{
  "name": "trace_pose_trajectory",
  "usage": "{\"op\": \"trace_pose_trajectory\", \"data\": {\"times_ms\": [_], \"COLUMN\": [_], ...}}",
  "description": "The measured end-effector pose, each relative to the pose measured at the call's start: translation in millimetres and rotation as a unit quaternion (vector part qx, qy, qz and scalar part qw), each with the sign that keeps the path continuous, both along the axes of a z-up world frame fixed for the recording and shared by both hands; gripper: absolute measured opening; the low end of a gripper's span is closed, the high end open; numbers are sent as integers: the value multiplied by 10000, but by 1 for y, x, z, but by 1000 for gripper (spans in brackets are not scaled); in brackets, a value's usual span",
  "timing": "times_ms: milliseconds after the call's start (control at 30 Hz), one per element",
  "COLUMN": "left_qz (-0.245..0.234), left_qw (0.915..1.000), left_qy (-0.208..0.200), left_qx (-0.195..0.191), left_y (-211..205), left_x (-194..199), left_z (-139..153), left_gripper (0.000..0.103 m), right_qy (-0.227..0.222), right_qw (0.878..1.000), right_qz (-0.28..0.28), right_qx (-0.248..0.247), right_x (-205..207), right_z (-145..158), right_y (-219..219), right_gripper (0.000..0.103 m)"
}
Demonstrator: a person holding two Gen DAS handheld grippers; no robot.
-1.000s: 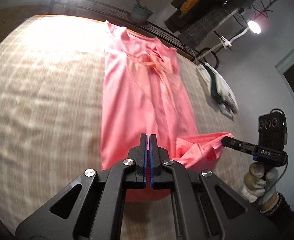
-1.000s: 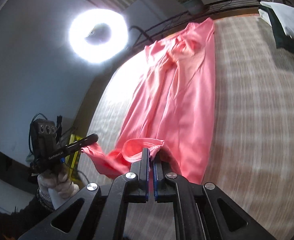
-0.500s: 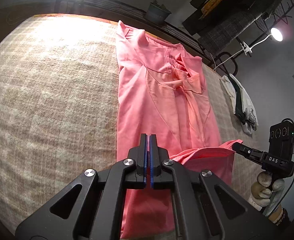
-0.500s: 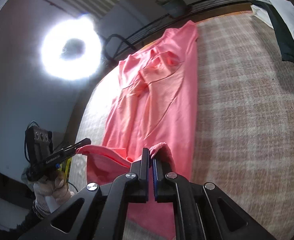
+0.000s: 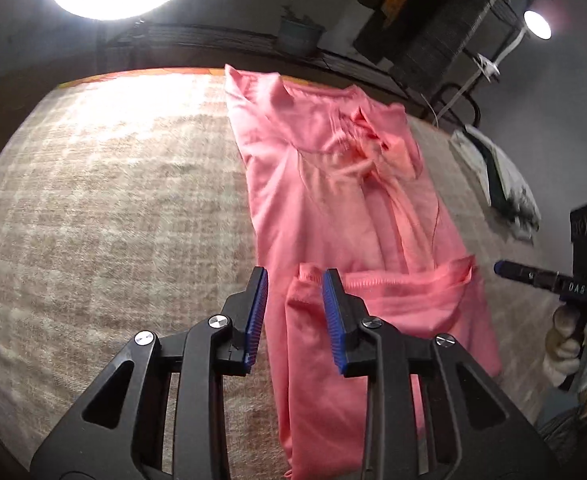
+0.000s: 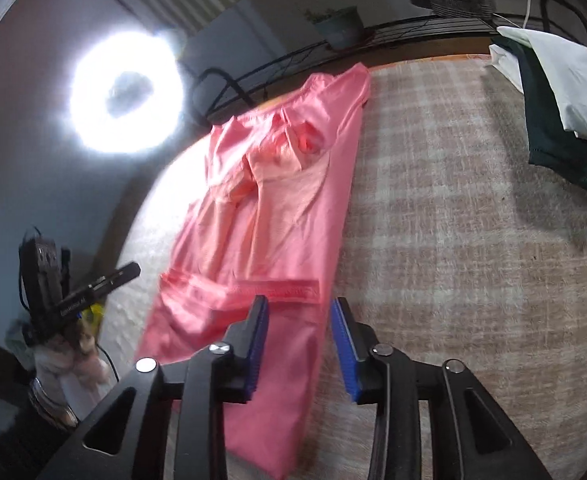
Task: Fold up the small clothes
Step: 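Lift the hem and fold it up toward the collar with both tools, then open both tools and release the folded hem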
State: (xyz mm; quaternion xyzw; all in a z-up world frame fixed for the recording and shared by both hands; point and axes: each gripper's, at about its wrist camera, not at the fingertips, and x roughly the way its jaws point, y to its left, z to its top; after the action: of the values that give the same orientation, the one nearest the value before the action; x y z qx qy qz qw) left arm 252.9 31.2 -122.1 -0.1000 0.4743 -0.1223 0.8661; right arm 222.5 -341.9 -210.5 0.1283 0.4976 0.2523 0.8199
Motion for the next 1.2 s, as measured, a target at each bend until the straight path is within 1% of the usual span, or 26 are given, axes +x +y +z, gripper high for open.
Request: {"op": "trace_pose_trajectory", "data": {"times_ms": [100, 167, 200, 233, 267, 333, 367, 400, 433, 467, 533, 600, 667, 733, 767, 800, 867, 967, 1033, 1067, 1100, 1133, 1167, 1200], "left_qz": [-237, -277, -293, -311, -311, -298, -255, -198, -125, 3, 233, 383, 470, 524, 527, 526, 535, 511, 478, 493, 503, 521, 549, 572], "left_qw": [9991, 9985, 9982, 9979, 9977, 9981, 9983, 9984, 9986, 9985, 9983, 9981, 9980, 9975, 9975, 9974, 9970, 9971, 9975, 9974, 9974, 9975, 9974, 9973], "left_qy": [34, 38, 40, 36, 39, 23, -19, -67, -112, -170, -186, -69, -45, -39, -32, -36, -142, -179, -182, -195, -210, -233, -257, -281], "left_qx": [346, 461, 513, 566, 596, 538, 527, 522, 511, 511, 496, 483, 408, 467, 475, 484, 543, 531, 491, 492, 469, 422, 389, 371], "left_y": [-14, -19, -23, -25, -27, -28, -28, -26, -24, -20, -11, -4, -1, -1, -1, -1, 0, 1, 2, 3, 4, 6, 8, 10], "left_x": [0, 1, 2, 3, 3, 4, 3, 2, 1, -1, 0, 2, 2, 1, 1, 1, -1, 2, 7, 10, 14, 19, 25, 28], "left_z": [-10, -14, -16, -18, -19, -19, -17, -15, -13, -12, -13, -20, -24, -22, -20, -18, -10, -2, 3, 5, 6, 8, 10, 12], "left_gripper": [27, 27, 23, 17, 2, 1, 0, 0, 0, 0, 0, 0, 0, 0, 0, 0, 1, 1, 1, 3, 11, 18, 30, 34], "right_qy": [29, 14, 9, -5, -32, -61, -81, -93, -121, -228, -325, -313, -362, -413, -482, -548, -598, -632, -663, -708, -768, -825, -838, -834], "right_qw": [9996, 9992, 9989, 9986, 9980, 9973, 9969, 9967, 9963, 9951, 9930, 9915, 9926, 9913, 9903, 9901, 9910, 9917, 9921, 9922, 9919, 9913, 9911, 9912], "right_qz": [108, 192, 228, 250, 281, 325, 341, 386, 406, 396, 356, 279, 335, 302, 272, 225, 120, 37, 43, 42, 35, 27, 24, 24], "right_qx": [-249, -358, -406, -458, -561, -663, -705, -714, -743, -876, -1075, -1231, -1110, -1212, -1278, -1274, -1194, -1121, -1062, -1028, -1015, -1023, -1033, -1024], "right_x": [-1, 0, 0, 0, 1, 1, 1, 2, 1, 0, -2, -1, -2, -2, -2, -3, -2, 1, 5, 6, 8, 11, 15, 18], "right_z": [-8, -11, -12, -13, -14, -16, -16, -16, -15, -13, -12, -15, -14, -11, -9, -5, -1, 5, 8, 11, 13, 16, 16, 17], "right_y": [8, 15, 18, 19, 23, 29, 31, 34, 36, 39, 39, 38, 37, 38, 37, 35, 30, 23, 22, 21, 21, 20, 21, 21], "right_gripper": [32, 32, 32, 32, 31, 25, 18, 10, 5, 1, 1, 0, 0, 3, 6, 13, 21, 22, 27, 34, 36, 36, 37, 37]}}
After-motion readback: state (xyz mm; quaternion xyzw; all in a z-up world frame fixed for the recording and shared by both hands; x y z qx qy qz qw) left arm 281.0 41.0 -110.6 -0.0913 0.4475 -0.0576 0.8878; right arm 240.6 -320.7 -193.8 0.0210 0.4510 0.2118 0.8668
